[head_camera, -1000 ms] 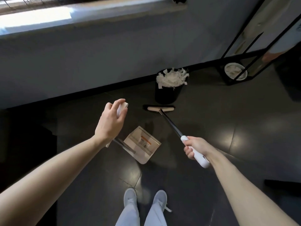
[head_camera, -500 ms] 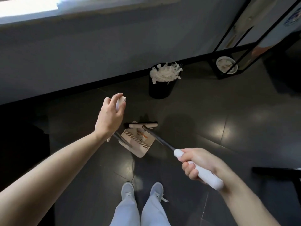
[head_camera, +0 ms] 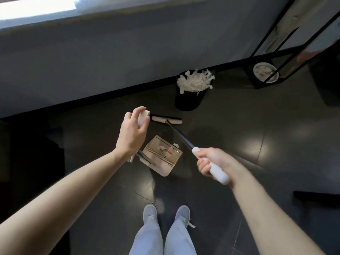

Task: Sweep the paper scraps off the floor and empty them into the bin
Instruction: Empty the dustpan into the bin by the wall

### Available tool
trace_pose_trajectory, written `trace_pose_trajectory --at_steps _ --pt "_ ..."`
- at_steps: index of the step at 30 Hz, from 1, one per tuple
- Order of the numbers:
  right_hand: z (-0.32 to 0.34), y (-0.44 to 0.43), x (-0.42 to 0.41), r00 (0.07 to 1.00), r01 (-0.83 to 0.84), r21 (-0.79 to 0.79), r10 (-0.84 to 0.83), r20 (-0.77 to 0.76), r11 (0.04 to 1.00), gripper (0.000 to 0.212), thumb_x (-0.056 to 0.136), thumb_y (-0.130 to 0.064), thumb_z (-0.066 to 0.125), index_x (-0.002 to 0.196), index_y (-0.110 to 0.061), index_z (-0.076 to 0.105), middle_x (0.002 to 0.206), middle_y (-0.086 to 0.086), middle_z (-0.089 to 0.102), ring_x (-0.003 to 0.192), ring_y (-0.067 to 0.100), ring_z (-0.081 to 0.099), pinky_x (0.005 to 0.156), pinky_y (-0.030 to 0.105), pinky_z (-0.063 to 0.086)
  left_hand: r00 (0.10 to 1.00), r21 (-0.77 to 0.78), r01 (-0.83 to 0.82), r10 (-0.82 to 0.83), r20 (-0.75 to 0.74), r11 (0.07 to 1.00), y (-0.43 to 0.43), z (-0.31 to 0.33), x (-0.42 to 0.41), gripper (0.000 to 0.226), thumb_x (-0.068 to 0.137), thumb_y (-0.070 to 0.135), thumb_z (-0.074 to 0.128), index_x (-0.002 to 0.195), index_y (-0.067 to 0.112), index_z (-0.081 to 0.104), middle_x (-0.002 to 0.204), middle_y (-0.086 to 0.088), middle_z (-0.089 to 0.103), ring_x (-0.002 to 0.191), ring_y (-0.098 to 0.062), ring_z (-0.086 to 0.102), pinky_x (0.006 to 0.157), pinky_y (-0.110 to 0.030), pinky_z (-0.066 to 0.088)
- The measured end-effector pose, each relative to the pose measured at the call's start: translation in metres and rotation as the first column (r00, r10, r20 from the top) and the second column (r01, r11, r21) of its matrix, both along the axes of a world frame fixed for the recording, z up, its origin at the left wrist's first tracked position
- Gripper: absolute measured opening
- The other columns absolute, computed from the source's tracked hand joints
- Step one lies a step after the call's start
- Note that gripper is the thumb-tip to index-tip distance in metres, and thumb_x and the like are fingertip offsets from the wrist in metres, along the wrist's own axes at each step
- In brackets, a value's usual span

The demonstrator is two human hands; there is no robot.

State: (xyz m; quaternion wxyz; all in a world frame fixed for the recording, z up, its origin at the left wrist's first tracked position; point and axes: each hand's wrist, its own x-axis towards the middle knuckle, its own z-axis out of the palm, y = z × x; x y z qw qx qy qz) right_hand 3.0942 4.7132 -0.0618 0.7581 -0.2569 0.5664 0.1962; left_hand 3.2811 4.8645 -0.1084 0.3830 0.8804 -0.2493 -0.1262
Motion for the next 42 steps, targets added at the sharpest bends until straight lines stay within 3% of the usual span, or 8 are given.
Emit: trace_pose_trajectory --at_steps 6,12,19,22,25,31,36,42 --pt "0.017 0.043 -0.017 0.993 0.116 0.182 -0.108 -0.055 0.976 0.025 0.101 -0.011 0.038 0.076 -0.01 0.041 0.046 0.0 0.035 0.026 0.004 0.033 0.026 0.01 0.026 0.988 0.021 0.059 -0.055 -0.144 0.998 -0.009 0.004 -0.002 0.029 0.1 0.041 0.041 0.128 0.031 0.041 0.089 -0.008 0.061 0.073 -0.028 0.063 0.067 -0.045 0.055" --pt "0.077 0.032 -0.034 0.965 0.249 0.278 -0.261 0.004 0.928 0.018 0.097 -0.009 0.042 0.08 -0.005 0.045 0.05 0.002 0.037 0.026 0.008 0.038 0.024 0.015 0.03 0.986 0.03 0.084 -0.079 -0.148 0.996 0.004 0.008 -0.003 0.026 0.1 0.043 0.04 0.125 0.036 0.038 0.075 -0.008 0.06 0.056 -0.021 0.056 0.054 -0.043 0.053" --pt "0.1 0.061 -0.04 0.983 -0.126 -0.073 0.134 0.125 0.989 0.019 0.096 -0.003 0.047 0.08 -0.013 0.045 0.047 0.0 0.041 0.031 0.004 0.037 0.028 0.013 0.03 0.99 -0.033 0.13 -0.132 -0.052 0.991 0.027 0.035 0.007 0.036 0.101 0.039 0.042 0.136 0.039 0.037 0.093 -0.024 0.062 0.063 -0.018 0.057 0.059 -0.037 0.051" --pt "0.098 0.073 -0.05 0.958 -0.207 -0.241 0.247 0.149 0.948 0.022 0.095 -0.002 0.052 0.082 -0.019 0.045 0.047 -0.001 0.044 0.033 0.005 0.037 0.032 0.014 0.031 0.991 -0.092 0.131 -0.132 -0.003 0.987 0.042 0.051 0.01 0.043 0.099 0.038 0.048 0.142 0.039 0.038 0.107 -0.023 0.064 0.083 -0.036 0.064 0.064 -0.032 0.047" --pt "0.099 0.076 -0.056 0.944 -0.23 -0.331 0.293 0.154 0.915 0.023 0.095 -0.004 0.053 0.105 -0.024 0.046 0.046 -0.002 0.046 0.034 0.005 0.038 0.032 0.015 0.033 0.984 -0.067 0.145 -0.137 0.11 0.987 0.056 0.067 0.014 0.042 0.096 0.038 0.054 0.136 0.036 0.042 0.096 -0.009 0.063 0.063 -0.011 0.056 0.054 -0.024 0.043" --pt "0.093 0.104 -0.069 0.869 -0.369 -0.624 0.494 0.032 0.689 0.059 0.093 -0.008 0.055 0.145 -0.03 0.036 0.059 0.0 0.053 0.039 0.005 0.047 0.039 0.019 0.039 0.966 -0.092 0.137 -0.113 0.231 0.986 0.073 0.098 0.014 0.036 0.097 0.034 0.055 0.13 0.037 0.042 0.1 -0.006 0.063 0.072 -0.017 0.057 0.061 -0.029 0.043" --pt "0.069 0.144 -0.093 0.806 -0.419 -0.768 0.588 -0.07 0.484 0.067 0.094 -0.015 0.051 0.151 -0.031 0.022 0.072 0.0 0.056 0.049 0.007 0.054 0.045 0.022 0.045 0.938 -0.104 0.154 -0.112 0.328 0.983 0.087 0.119 0.004 0.042 0.094 0.025 0.061 0.132 0.03 0.043 0.111 -0.014 0.066 0.082 -0.02 0.058 0.069 -0.032 0.045" --pt "0.057 0.144 -0.131 0.832 -0.342 -0.803 0.555 -0.016 0.488 0.066 0.095 -0.018 0.053 0.152 -0.031 0.022 0.076 -0.001 0.055 0.051 0.008 0.053 0.046 0.02 0.044 0.92 -0.128 0.116 -0.058 0.388 0.985 0.105 0.147 -0.024 0.039 0.096 0.024 0.057 0.132 0.028 0.043 0.111 -0.018 0.065 0.081 -0.024 0.059 0.068 -0.036 0.047"
